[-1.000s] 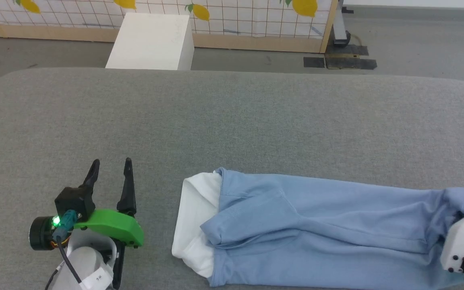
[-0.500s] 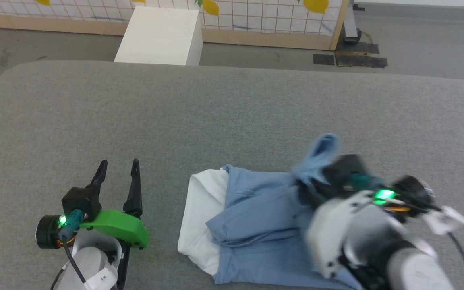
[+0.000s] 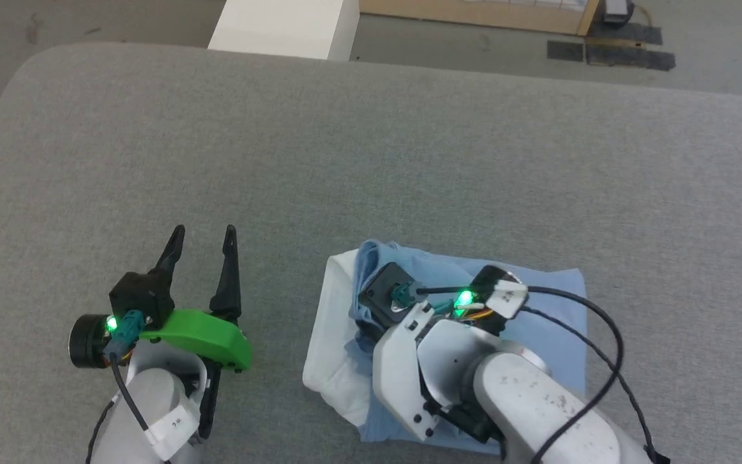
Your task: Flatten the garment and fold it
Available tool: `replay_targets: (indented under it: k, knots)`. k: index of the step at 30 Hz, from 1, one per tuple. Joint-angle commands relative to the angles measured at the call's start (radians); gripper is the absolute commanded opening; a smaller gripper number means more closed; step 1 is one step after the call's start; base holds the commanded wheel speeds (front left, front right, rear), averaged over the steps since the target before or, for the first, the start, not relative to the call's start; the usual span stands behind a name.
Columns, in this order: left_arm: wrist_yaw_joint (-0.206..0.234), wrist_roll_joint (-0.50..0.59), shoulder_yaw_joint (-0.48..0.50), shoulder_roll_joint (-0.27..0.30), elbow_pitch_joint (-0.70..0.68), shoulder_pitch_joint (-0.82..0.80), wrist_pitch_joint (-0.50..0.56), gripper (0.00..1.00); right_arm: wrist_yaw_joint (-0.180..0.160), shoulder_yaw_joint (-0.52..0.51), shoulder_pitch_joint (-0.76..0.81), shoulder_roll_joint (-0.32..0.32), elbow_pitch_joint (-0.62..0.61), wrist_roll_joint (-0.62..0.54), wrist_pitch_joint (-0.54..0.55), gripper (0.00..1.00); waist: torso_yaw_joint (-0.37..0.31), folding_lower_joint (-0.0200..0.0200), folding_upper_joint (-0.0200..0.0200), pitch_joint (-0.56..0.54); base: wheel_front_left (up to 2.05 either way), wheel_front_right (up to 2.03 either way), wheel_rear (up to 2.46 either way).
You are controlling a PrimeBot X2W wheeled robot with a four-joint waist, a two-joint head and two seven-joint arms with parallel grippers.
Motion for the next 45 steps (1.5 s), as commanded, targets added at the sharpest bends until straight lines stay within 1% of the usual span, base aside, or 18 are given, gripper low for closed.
replay_targets:
  k: [1,2,3,4,5,8,10,15,17,20,22,25,28,32,37,45]
  knots:
    - [-0.006,0.011,0.005,-0.005,-0.001,-0.016,-0.005,1.0,-0.001,0.019,-0.032,0.003,0.03,0.012,-0.016,0.0,0.015,0.0,0.006,0.024,0.0,0.0,0.0]
    - [-0.006,0.012,0.008,-0.006,-0.002,-0.017,-0.005,1.0,-0.001,0.028,-0.045,0.003,0.053,0.023,-0.026,0.0,0.015,0.0,0.006,0.027,0.0,0.0,0.0]
    - [-0.006,0.013,0.01,-0.009,-0.002,-0.018,-0.005,1.0,-0.001,0.037,-0.058,0.003,0.079,0.043,-0.04,0.06,0.016,0.0,0.006,0.031,0.0,0.0,0.0]
    - [-0.007,0.015,0.011,-0.012,-0.002,-0.018,-0.005,1.0,-0.001,0.049,-0.067,0.003,0.097,0.059,-0.048,0.45,0.016,0.0,0.006,0.034,0.0,0.0,0.0]
    - [-0.008,0.016,0.012,-0.015,-0.002,-0.019,-0.005,1.0,-0.001,0.064,-0.075,0.003,0.117,0.081,-0.055,1.0,0.015,0.0,0.006,0.036,0.0,0.0,0.0]
    - [-0.011,0.021,0.017,-0.021,0.001,-0.019,-0.005,1.0,-0.001,0.085,-0.09,0.004,0.143,0.128,-0.089,1.0,0.008,0.0,0.006,0.035,0.0,0.0,0.0]
    - [-0.013,0.024,0.022,-0.021,0.003,-0.018,-0.005,1.0,-0.001,0.078,-0.091,0.004,0.139,0.154,-0.13,1.0,-0.001,0.0,0.006,0.029,0.0,0.0,0.0]
    - [-0.017,0.031,0.035,-0.021,0.002,-0.009,-0.005,1.0,-0.001,-0.026,-0.046,0.004,0.042,0.245,-0.321,1.0,-0.025,0.0,0.006,0.0,0.0,0.0,0.0]
    - [-0.017,0.034,0.04,-0.021,0.0,-0.001,-0.005,1.0,-0.001,-0.094,-0.012,0.004,-0.015,0.259,-0.402,1.0,-0.035,0.0,0.006,-0.014,0.0,0.0,0.0]
    - [-0.02,0.037,0.047,-0.018,-0.002,0.015,-0.005,1.0,-0.001,-0.247,0.069,0.004,-0.107,0.272,-0.531,1.0,-0.051,0.0,0.006,-0.04,0.0,0.0,0.0]
    - [-0.022,0.039,0.052,-0.017,-0.004,0.026,-0.005,1.0,-0.001,-0.354,0.136,0.004,-0.156,0.276,-0.592,1.0,-0.059,0.0,0.006,-0.055,0.0,0.0,0.0]
    - [-0.024,0.042,0.056,-0.015,-0.01,0.041,-0.005,1.0,-0.001,-0.484,0.234,0.004,-0.207,0.271,-0.629,1.0,-0.068,0.0,0.006,-0.071,0.0,0.0,0.0]
    - [-0.025,0.046,0.06,-0.016,-0.018,0.05,-0.005,1.0,-0.001,-0.594,0.334,0.004,-0.225,0.257,-0.613,1.0,-0.075,0.0,0.006,-0.081,0.0,0.0,0.0]
    - [-0.029,0.05,0.061,-0.021,-0.026,0.054,-0.005,1.0,-0.001,-0.677,0.427,0.004,-0.195,0.251,-0.553,1.0,-0.076,0.0,0.006,-0.086,0.0,0.0,0.0]
    - [-0.034,0.055,0.059,-0.027,-0.029,0.055,-0.005,1.0,-0.001,-0.689,0.478,0.004,-0.103,0.253,-0.43,1.0,-0.072,0.0,0.006,-0.091,0.0,0.0,0.0]
    - [-0.041,0.063,0.058,-0.036,-0.031,0.051,-0.005,1.0,-0.001,-0.649,0.451,0.004,0.044,0.372,-0.285,1.0,-0.057,0.0,0.006,-0.085,0.0,0.0,0.0]
